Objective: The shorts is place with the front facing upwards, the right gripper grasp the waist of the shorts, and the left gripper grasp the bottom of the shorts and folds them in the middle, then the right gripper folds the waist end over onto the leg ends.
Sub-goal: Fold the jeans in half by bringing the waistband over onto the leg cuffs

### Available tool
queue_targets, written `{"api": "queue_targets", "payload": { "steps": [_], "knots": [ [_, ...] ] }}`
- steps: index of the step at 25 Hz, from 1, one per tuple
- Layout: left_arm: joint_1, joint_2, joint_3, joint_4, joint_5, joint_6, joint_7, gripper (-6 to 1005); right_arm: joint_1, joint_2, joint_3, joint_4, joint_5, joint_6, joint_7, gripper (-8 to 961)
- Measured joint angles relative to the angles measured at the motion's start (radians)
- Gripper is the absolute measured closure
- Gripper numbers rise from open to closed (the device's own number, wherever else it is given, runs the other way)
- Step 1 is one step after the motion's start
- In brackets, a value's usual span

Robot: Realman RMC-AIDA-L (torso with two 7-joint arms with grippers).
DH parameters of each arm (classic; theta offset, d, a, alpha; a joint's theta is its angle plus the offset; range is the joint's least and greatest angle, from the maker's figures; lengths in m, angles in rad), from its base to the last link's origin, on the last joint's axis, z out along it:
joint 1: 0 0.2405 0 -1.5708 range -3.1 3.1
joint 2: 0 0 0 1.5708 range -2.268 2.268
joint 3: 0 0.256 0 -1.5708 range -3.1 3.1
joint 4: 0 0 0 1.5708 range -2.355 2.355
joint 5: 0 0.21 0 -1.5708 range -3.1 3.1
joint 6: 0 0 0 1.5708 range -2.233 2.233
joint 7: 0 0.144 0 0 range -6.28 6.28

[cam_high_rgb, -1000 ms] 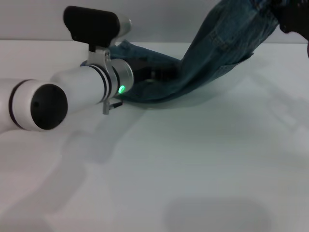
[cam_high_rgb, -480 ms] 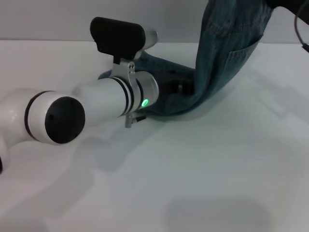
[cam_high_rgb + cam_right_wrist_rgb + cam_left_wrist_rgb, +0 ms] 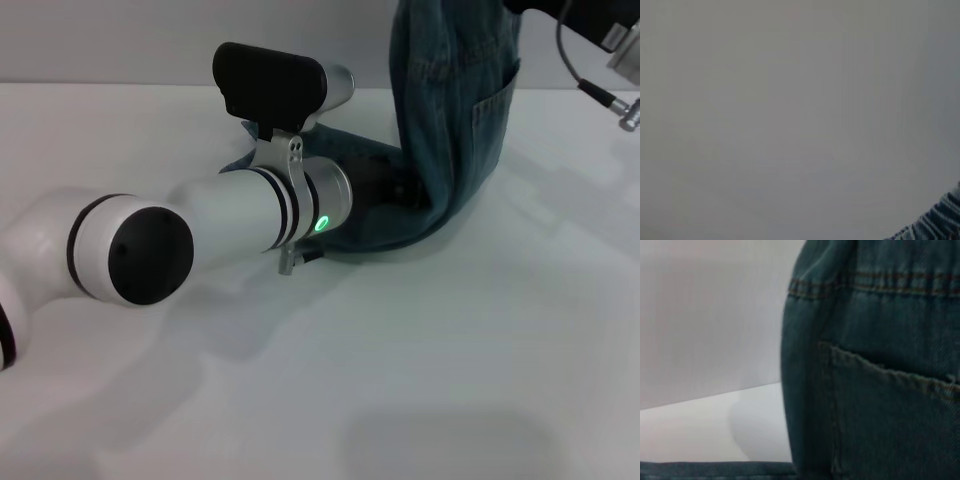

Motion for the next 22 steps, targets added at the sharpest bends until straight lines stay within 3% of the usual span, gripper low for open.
{"api": "queue_targets", "payload": {
  "steps": [11, 22],
  "knots": [
    [0.019, 0.0, 0.025, -0.019, -0.012, 0.0, -0.001, 189, 0.027, 0.005, -0.069, 0.066, 0.007, 0.015, -0.029, 859],
    [0.126, 0.011, -0.089, -0.068, 0.025, -0.055, 0.012, 189, 0.014, 0.005, -0.07, 0.076, 0.009, 0.013, -0.032, 850]
  ]
}}
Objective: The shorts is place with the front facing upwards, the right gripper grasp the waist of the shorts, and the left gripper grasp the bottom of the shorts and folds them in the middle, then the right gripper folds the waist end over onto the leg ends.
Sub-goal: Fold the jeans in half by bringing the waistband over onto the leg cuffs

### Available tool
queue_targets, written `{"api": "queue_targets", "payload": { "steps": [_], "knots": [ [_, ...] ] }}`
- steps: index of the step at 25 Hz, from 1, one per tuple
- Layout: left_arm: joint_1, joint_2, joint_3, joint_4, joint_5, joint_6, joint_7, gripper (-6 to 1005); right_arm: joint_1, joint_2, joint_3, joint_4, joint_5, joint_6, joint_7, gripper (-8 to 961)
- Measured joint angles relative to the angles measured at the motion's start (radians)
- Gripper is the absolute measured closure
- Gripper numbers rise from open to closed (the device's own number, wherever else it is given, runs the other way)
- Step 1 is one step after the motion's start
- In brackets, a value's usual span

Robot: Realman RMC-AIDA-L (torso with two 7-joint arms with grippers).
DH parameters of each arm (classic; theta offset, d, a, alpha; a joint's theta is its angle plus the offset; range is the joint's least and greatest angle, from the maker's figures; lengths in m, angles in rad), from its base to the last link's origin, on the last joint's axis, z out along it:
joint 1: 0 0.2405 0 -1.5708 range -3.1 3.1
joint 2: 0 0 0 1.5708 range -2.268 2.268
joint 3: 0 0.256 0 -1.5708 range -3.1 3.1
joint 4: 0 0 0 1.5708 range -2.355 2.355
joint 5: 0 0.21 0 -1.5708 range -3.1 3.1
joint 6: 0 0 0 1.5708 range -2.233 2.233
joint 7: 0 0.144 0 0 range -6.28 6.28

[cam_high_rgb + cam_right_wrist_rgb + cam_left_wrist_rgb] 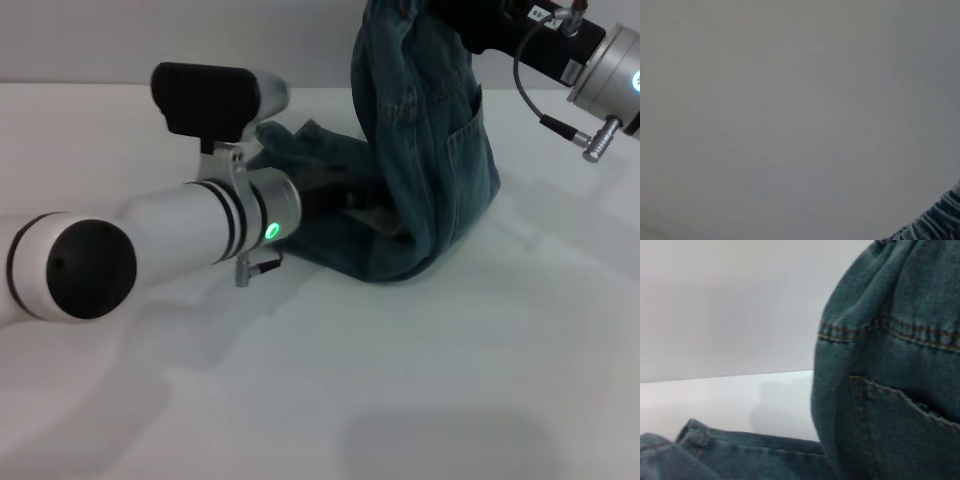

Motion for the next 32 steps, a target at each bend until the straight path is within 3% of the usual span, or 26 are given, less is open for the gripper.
{"api": "queue_targets", "payload": {
  "steps": [8, 19, 25, 32],
  "knots": [
    [0.066, -0.001, -0.123, -0.039, 0.127, -0.008, 0.011, 189, -0.004, -0.001, 0.0, 0.007, -0.004, 0.002, -0.001, 844],
    [0.182, 0.0, -0.438, -0.047, 0.302, 0.016, 0.012, 189, 0.0, -0.005, -0.042, 0.04, -0.007, 0.039, -0.001, 836],
    [0.241, 0.001, -0.459, -0.068, 0.302, 0.063, 0.012, 189, 0.026, -0.006, -0.066, 0.05, -0.008, 0.073, 0.001, 831],
    [0.247, 0.0, -0.453, -0.071, 0.303, 0.066, 0.012, 189, 0.081, -0.009, -0.139, 0.057, -0.016, 0.091, 0.002, 826]
  ]
}}
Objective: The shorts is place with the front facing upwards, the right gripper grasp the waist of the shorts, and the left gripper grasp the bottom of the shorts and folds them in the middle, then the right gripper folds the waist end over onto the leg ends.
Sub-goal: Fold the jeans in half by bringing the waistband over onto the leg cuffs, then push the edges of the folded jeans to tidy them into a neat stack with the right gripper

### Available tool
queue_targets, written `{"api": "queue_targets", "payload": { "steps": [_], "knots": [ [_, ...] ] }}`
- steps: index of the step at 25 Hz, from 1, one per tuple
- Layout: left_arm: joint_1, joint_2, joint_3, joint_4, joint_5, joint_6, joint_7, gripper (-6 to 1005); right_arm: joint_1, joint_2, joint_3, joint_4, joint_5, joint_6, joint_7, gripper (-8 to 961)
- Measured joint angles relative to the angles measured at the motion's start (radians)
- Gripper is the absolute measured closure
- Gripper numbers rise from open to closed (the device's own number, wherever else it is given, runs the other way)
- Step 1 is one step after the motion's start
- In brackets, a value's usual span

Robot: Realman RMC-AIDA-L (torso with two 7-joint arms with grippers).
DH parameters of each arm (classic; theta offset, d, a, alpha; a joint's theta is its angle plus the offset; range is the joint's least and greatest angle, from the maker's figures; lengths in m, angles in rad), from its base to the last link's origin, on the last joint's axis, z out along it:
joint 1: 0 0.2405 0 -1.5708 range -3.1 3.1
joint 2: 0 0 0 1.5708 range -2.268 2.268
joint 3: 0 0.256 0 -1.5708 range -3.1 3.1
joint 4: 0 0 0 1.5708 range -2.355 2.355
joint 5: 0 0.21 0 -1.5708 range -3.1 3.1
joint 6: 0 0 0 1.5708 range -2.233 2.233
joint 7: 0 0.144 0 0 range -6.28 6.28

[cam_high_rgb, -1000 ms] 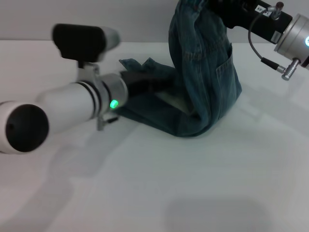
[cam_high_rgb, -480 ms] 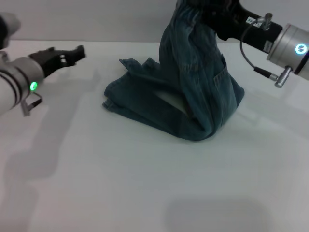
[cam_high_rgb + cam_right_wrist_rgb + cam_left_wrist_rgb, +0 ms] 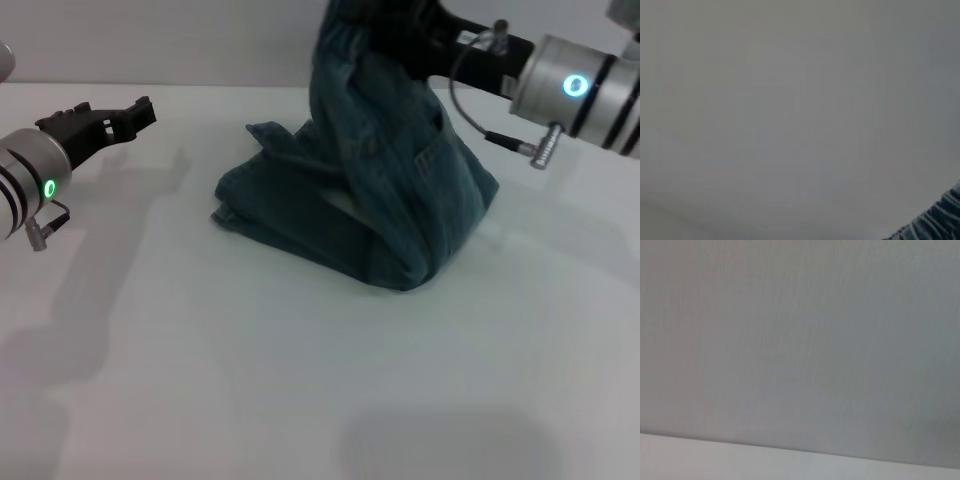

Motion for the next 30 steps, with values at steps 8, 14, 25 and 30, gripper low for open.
{"api": "queue_targets", "payload": {
  "steps": [8, 14, 25, 30],
  "knots": [
    [0.006, 0.002, 0.01, -0.019, 0.001, -0.001, 0.0, 189, 0.021, 0.0, -0.03, 0.023, -0.007, 0.057, 0.023, 702],
    [0.026, 0.002, 0.012, -0.053, 0.001, -0.003, 0.014, 189, -0.018, -0.002, -0.029, 0.01, -0.007, 0.076, -0.001, 512],
    [0.065, 0.001, 0.193, -0.003, -0.006, 0.367, 0.023, 189, -0.158, 0.019, -0.055, -0.154, 0.171, 0.384, -0.742, 177],
    [0.078, 0.0, 0.269, -0.001, -0.007, 0.412, 0.009, 189, -0.167, 0.018, -0.157, -0.206, 0.429, 0.619, -1.063, 177]
  ]
}}
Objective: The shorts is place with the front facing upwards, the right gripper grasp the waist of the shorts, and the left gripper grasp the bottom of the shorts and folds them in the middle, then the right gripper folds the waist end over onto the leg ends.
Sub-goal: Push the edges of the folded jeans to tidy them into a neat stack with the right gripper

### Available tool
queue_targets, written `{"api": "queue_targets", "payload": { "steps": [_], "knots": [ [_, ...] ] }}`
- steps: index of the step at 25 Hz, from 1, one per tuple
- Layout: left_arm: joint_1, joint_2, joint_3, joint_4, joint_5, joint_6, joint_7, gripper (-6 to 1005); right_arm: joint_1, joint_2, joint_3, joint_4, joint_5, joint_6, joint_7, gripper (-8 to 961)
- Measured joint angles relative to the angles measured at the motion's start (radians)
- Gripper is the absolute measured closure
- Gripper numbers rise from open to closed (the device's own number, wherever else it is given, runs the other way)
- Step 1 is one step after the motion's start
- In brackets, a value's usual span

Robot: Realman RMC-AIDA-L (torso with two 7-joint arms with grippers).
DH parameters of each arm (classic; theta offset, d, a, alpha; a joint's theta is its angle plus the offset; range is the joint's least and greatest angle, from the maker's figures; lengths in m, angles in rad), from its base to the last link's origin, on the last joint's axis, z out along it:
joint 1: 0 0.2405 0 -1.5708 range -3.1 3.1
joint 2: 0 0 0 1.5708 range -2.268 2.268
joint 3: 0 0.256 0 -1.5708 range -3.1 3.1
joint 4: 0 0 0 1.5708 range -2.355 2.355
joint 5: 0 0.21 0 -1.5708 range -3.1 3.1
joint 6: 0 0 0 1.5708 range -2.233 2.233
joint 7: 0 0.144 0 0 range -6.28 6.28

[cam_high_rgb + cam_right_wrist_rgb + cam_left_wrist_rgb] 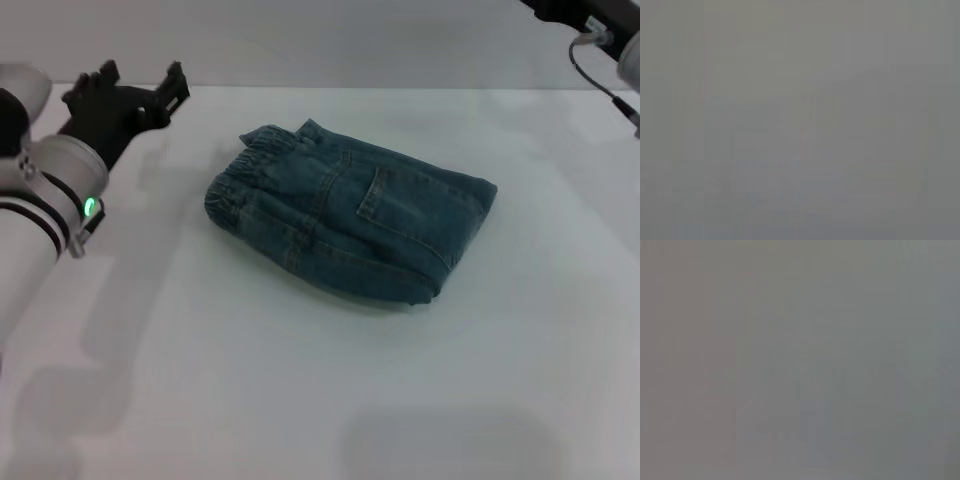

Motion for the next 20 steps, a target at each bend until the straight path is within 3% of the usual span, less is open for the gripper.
{"api": "queue_targets", "payload": {
  "steps": [10, 16, 20],
  "knots": [
    [-0.001, -0.003, 0.024, 0.029, -0.001, -0.005, -0.019, 189, -0.017, 0.0, -0.361, -0.105, 0.381, 0.201, -0.422, 176],
    [-0.01, -0.001, 0.035, 0.041, -0.001, -0.01, -0.039, 189, -0.038, -0.01, -0.406, -0.137, 0.544, 0.301, -0.322, 176],
    [-0.018, -0.002, 0.037, 0.05, -0.001, -0.015, -0.039, 189, -0.071, -0.012, -0.411, -0.129, 0.546, 0.239, -0.231, 176]
  ]
}}
